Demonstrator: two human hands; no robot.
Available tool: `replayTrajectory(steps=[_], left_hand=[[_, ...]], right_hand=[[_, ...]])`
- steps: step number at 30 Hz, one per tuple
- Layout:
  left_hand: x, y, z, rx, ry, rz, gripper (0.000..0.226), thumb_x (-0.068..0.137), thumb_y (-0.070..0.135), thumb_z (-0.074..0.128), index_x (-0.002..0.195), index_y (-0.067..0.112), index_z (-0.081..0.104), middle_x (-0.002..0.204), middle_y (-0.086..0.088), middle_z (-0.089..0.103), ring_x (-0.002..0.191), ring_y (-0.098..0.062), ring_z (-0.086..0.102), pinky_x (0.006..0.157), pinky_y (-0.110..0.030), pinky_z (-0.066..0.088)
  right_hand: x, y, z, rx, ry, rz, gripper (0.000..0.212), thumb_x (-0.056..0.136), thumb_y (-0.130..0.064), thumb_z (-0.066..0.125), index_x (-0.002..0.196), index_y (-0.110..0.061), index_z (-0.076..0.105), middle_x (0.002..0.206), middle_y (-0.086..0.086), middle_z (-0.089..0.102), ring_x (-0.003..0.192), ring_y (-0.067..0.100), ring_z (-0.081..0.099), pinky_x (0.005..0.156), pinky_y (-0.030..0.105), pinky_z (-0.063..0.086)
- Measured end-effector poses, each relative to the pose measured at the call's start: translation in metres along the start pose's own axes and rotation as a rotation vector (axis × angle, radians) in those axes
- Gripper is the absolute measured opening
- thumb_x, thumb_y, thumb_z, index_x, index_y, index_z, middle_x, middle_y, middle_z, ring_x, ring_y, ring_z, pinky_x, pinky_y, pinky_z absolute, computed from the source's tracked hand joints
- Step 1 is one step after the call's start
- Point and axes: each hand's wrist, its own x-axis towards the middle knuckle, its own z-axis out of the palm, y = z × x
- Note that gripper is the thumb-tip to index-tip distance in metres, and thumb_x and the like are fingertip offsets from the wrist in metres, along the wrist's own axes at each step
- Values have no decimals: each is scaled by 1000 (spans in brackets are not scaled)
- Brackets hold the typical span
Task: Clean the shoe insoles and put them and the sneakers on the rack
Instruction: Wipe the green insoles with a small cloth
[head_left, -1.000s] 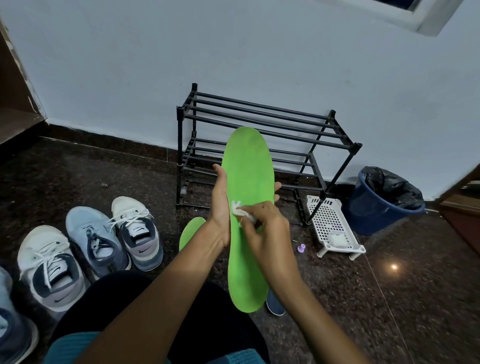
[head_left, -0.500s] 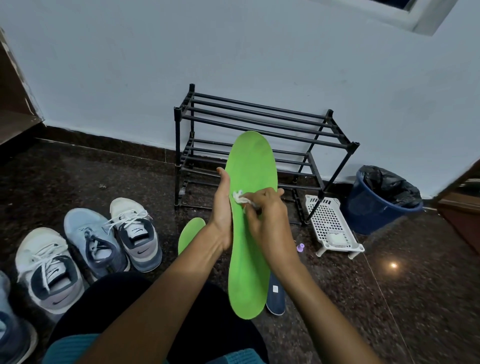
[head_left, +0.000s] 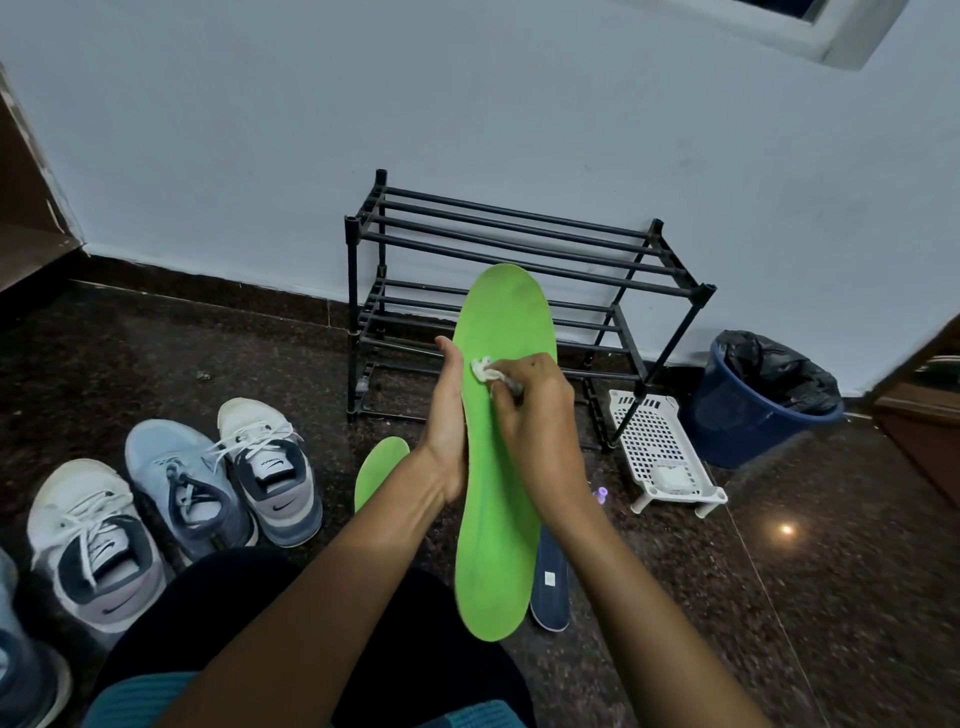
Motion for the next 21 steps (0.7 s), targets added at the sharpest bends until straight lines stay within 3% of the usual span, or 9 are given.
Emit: replayTrajectory(steps=[4,8,11,15,18,21], left_hand=[[0,2,-5,-14,7,-8,108,73,87,24,134,2,48,130,-26,54,120,-36,54,109,-49,34],[-2,9,-1,-73,-48,12,103,77,83,18,131,2,51,127,-27,56,106,-35,61,96,-45,47],[-5,11,2,-89,-40,18,101,76,83,21,128,3,54,126,-28,56,112,-37,58,96,-47,48],[-4,7,2,-37,-24,10,112,61,87,42,134,2,48,136,-28,47,125,-40,48,110,-53,32],[-3,6,0,-94,-54,-17,113,64,84,38,139,-1,40,143,-29,36,132,-41,39,112,-52,29],[-5,9,0,-93,-56,-6,107,73,85,27,130,-3,51,131,-31,50,121,-40,52,106,-51,38]], right_hand=[[-15,-2,2,-2,-63,-12,22,85,4,53,101,-2,68,86,6,49,82,19,49,68,19,29],[-38,-9,-2,65,-116,-100,22,81,6,57,96,-2,69,83,12,56,78,24,53,66,22,35],[-29,-8,-3,55,-109,-78,20,81,5,58,96,-2,69,85,11,56,79,23,53,65,19,32],[-3,-3,-2,5,-36,-22,20,85,2,55,101,-2,68,85,3,46,82,17,46,64,15,28],[2,-3,0,6,-37,-19,20,86,1,55,101,-3,68,85,2,45,83,17,46,69,22,30],[-12,-5,0,37,-68,-26,22,84,5,55,100,-2,68,84,5,49,79,15,47,65,10,32]])
